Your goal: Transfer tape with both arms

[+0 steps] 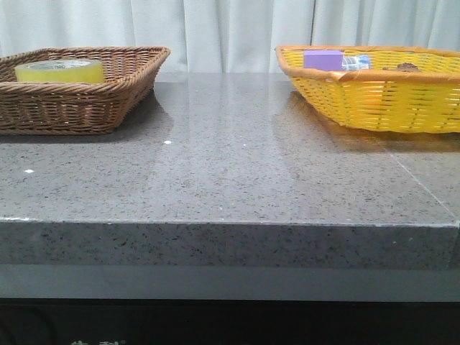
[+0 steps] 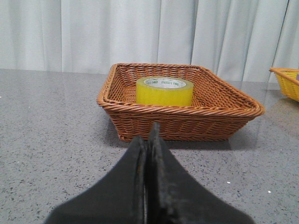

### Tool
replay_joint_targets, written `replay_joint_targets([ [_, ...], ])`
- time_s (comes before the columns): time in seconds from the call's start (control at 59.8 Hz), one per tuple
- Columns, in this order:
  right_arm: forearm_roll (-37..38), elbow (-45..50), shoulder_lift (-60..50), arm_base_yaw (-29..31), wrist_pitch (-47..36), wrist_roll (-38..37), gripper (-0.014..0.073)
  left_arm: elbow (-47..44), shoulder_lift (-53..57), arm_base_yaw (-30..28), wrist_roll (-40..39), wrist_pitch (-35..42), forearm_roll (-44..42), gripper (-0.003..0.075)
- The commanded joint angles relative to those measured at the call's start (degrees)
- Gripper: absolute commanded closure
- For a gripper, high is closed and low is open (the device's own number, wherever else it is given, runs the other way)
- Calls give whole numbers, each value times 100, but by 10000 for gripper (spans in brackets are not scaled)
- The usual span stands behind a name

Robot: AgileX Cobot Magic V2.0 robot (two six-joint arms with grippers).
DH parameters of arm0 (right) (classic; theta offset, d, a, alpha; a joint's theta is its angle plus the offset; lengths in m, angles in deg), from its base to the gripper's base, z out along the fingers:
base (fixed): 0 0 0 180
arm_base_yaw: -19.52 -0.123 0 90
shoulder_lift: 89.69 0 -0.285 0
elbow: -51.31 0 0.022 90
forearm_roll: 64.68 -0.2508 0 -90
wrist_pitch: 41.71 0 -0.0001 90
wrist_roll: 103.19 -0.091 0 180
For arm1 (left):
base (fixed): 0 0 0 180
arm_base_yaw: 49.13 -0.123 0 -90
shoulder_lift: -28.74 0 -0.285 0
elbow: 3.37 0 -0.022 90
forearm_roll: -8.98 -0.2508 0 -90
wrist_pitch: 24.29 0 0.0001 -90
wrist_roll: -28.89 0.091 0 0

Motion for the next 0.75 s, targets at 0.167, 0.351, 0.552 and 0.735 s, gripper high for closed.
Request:
replay_joint_targets([
  [0.167, -14, -145, -143, 30, -495, -7, 664, -225, 103, -13, -64, 482, 44, 740],
  [0.351, -14, -145, -143, 30, -495, -7, 664, -225, 103, -299, -64, 482, 44, 740],
  [0.552, -14, -145, -143, 30, -495, -7, 664, -225, 114, -403, -64, 482, 44, 740],
  [0.735, -14, -145, -143, 30, -495, -7, 664, -225, 104, -403, -64, 482, 44, 740],
])
